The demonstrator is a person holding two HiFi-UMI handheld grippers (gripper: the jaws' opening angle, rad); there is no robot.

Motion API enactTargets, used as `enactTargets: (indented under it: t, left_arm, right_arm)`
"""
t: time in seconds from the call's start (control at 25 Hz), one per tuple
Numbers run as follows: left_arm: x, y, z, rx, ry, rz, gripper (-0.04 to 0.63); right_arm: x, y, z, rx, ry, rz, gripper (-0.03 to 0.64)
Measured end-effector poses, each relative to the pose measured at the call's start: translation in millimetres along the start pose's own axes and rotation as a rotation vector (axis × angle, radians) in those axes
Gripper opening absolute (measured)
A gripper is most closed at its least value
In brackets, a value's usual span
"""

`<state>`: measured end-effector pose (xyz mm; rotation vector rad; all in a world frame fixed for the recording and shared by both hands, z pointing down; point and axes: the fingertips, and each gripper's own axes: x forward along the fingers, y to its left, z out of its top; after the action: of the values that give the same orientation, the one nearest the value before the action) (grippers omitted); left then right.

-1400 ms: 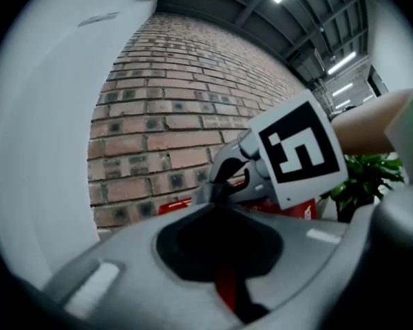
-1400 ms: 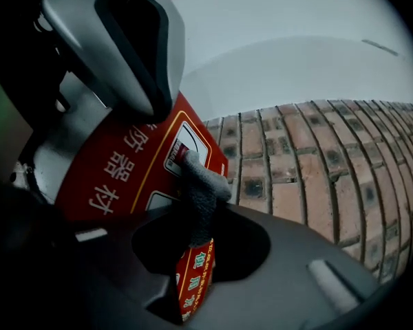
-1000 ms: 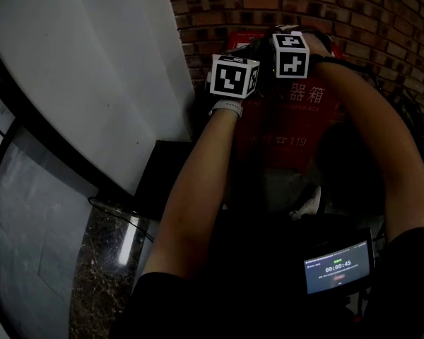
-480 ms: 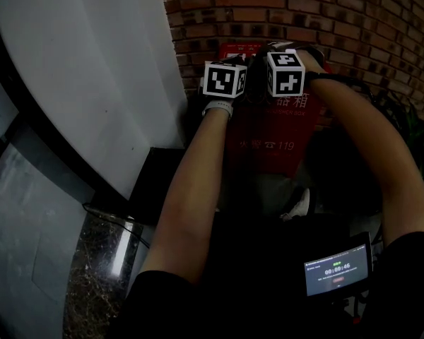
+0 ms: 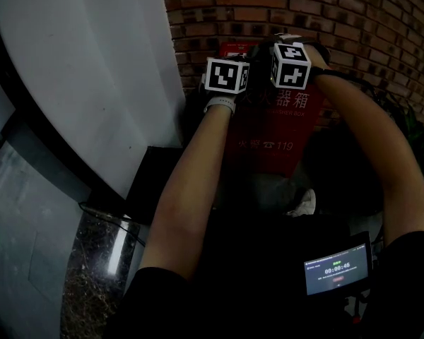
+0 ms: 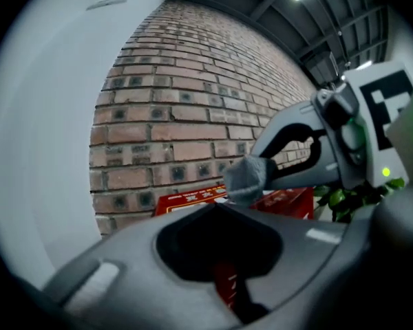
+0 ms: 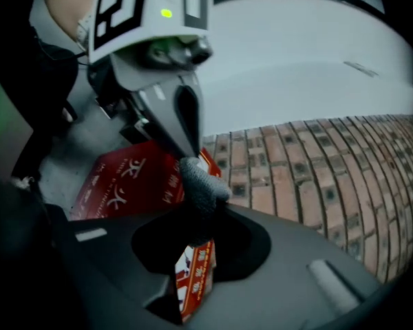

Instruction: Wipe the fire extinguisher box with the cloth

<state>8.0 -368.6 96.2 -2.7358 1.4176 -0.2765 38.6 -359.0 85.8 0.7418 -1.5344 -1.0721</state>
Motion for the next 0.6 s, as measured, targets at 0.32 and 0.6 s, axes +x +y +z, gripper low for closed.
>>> enactTargets:
  t: [0.32,0.6]
  left_arm:
    - [2,-33,20,-0.001,-0.068,-0.051,0.002]
    - [12,-35,15,0.051,-0.071,-0.028,0.002]
  right_arm:
    - [34,-41,-49,0.003,0.111,-0.040,0.064]
    - [83,-43,-71,-0.010,0.150,-0.029,0.066]
